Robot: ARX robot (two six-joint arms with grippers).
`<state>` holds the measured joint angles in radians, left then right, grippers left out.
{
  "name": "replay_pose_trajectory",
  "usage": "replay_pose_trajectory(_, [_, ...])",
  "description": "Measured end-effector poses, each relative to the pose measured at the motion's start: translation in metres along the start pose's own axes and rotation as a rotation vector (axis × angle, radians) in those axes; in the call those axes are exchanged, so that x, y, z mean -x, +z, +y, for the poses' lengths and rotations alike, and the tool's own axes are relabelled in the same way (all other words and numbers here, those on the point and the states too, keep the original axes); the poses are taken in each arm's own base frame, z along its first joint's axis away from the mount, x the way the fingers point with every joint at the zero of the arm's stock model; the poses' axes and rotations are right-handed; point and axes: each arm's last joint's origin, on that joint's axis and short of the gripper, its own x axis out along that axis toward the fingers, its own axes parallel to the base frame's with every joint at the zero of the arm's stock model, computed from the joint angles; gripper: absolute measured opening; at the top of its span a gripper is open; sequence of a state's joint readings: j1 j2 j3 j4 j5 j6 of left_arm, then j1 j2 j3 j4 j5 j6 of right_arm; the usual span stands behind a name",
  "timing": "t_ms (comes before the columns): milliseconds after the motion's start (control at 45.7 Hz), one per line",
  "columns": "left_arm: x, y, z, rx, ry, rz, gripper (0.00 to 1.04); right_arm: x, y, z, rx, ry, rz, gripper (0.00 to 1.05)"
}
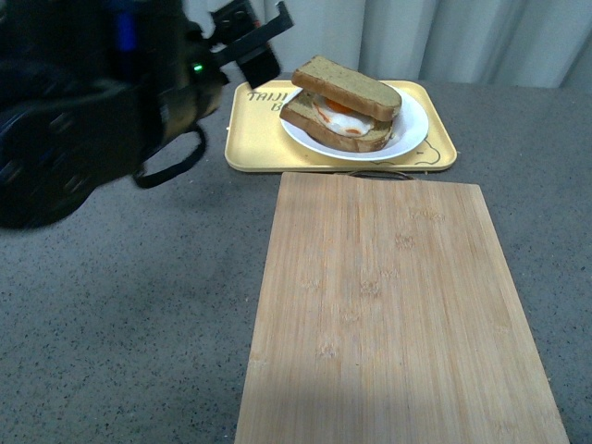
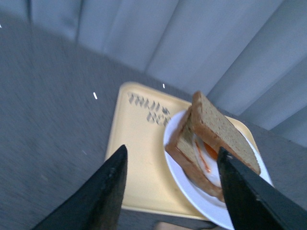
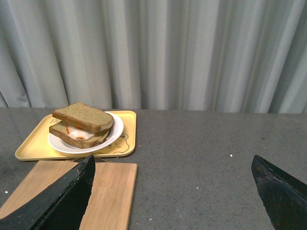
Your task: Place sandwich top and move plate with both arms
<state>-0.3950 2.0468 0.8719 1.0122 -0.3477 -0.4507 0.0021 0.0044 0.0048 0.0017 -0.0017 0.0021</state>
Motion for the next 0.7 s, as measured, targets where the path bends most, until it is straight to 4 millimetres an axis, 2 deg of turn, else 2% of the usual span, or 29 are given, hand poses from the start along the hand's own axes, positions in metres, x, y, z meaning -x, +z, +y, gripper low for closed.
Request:
replay_pose_trajectory(131, [0.055, 0.030, 0.035, -0.266, -0.015, -0.171, 0.29, 0.000, 0.000, 0.000, 0.000, 0.000, 0.000, 0.95])
replay_pose_trajectory(263, [0.091, 0.036, 0.063, -0.347, 0.012, -0.151, 0.04, 0.000, 0.000, 0.000, 0.000, 0.001, 0.000, 0.95])
replay_pose_trajectory(547, [0.145, 0.046, 0.088, -0.374, 0.003, -0.146, 0.04, 0.000, 0.000, 0.000, 0.000, 0.000, 0.000, 0.95])
replay_pose_trajectory(701, [0.166, 0.055, 0.095, -0.376, 0.014, -0.135, 0.04, 0.000, 0.000, 0.000, 0.000, 0.000, 0.000, 0.95])
